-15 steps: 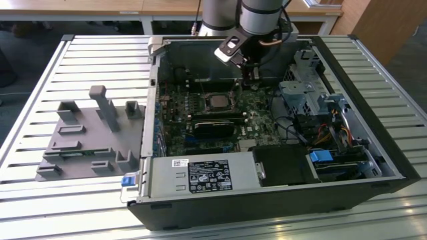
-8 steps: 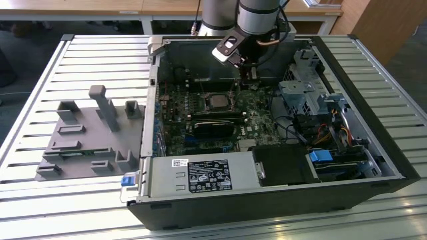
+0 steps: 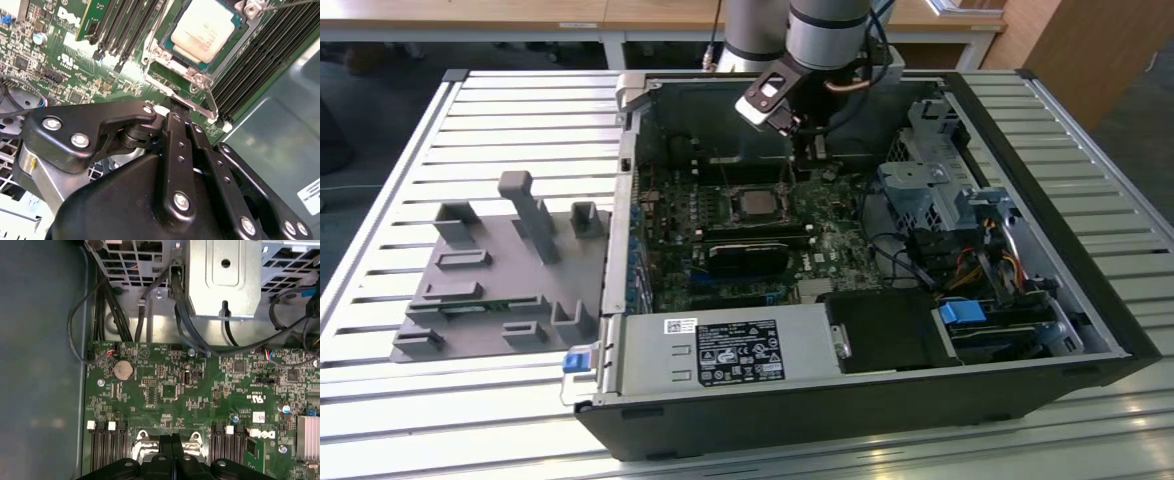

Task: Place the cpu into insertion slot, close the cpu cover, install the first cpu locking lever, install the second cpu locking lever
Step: 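Close the cpu cover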

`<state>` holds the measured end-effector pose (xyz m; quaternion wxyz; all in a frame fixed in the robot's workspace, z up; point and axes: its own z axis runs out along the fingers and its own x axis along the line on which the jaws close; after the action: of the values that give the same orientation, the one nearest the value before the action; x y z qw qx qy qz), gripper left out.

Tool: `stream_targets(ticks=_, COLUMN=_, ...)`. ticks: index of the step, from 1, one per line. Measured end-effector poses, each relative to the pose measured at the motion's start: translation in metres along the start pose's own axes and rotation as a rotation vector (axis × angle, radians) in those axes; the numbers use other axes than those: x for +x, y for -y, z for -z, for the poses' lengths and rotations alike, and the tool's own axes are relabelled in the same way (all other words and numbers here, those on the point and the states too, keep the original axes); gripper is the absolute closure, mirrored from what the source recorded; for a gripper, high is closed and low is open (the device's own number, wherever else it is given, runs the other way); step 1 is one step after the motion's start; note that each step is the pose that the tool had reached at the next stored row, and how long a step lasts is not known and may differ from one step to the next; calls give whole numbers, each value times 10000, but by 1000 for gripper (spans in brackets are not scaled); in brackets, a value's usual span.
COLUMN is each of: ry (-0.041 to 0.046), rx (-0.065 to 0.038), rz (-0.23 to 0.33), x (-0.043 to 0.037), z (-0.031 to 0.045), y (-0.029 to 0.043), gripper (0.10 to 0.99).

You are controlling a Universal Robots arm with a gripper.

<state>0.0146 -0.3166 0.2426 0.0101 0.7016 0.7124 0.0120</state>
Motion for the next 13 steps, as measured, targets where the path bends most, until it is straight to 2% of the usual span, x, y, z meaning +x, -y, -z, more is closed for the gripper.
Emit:
stream_targets(ticks=5, ry=1, rx=1, rz=1, x=1, z=-1, y=66, gripper=969)
stream_targets(ticks=13, ry=-1, rx=0, rz=0, x=2, z=-27, y=119, gripper=969)
